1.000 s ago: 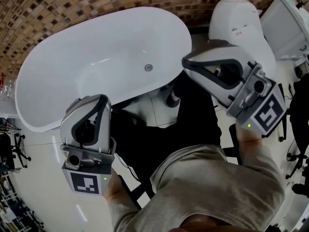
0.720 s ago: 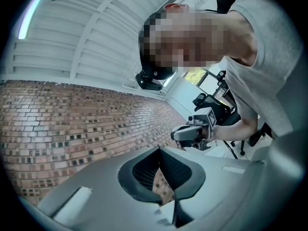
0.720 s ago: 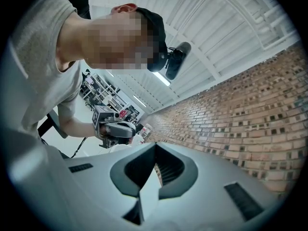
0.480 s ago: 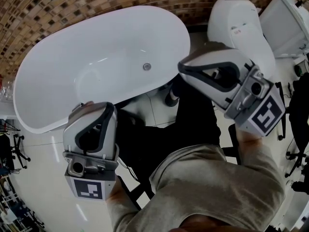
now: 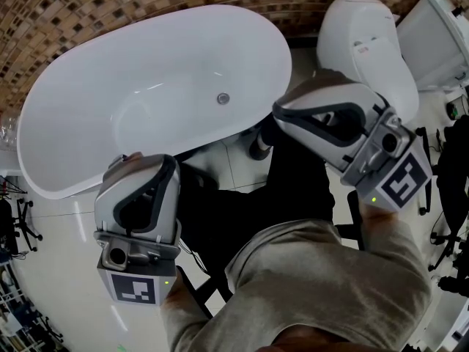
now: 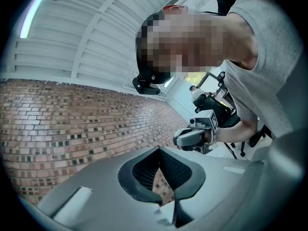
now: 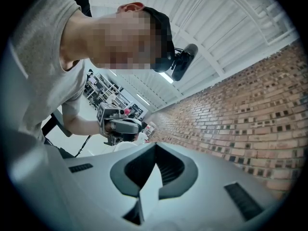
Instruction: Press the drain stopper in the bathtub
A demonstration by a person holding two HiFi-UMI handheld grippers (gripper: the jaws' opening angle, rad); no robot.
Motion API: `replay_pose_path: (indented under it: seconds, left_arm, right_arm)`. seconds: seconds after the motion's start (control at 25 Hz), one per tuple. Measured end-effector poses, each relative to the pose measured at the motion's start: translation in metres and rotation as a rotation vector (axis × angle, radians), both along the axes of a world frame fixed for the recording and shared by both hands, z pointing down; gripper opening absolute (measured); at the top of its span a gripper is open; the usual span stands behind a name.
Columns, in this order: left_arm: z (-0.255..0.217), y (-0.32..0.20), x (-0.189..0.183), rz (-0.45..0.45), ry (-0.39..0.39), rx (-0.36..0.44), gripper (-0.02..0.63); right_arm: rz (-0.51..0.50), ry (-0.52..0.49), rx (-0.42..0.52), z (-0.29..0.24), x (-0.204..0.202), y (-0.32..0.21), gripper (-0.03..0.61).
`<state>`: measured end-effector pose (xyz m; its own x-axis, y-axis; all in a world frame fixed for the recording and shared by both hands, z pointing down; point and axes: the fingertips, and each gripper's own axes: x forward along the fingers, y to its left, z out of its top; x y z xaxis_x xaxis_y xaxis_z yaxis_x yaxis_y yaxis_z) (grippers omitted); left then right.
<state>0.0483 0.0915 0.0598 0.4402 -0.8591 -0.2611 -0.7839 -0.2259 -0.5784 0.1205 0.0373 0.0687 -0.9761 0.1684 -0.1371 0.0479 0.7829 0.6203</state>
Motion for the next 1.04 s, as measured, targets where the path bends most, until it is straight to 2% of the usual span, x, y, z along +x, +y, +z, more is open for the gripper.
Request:
replay_pose_path:
  seconds: [1.04]
  left_arm:
    - [0.0066,-0.0053,0.0026,0.002,-0.003,-0.01,0.011]
  right_arm:
    - [0.0,0.022,0.018,0.0101,-0.0018,0.0,0.002]
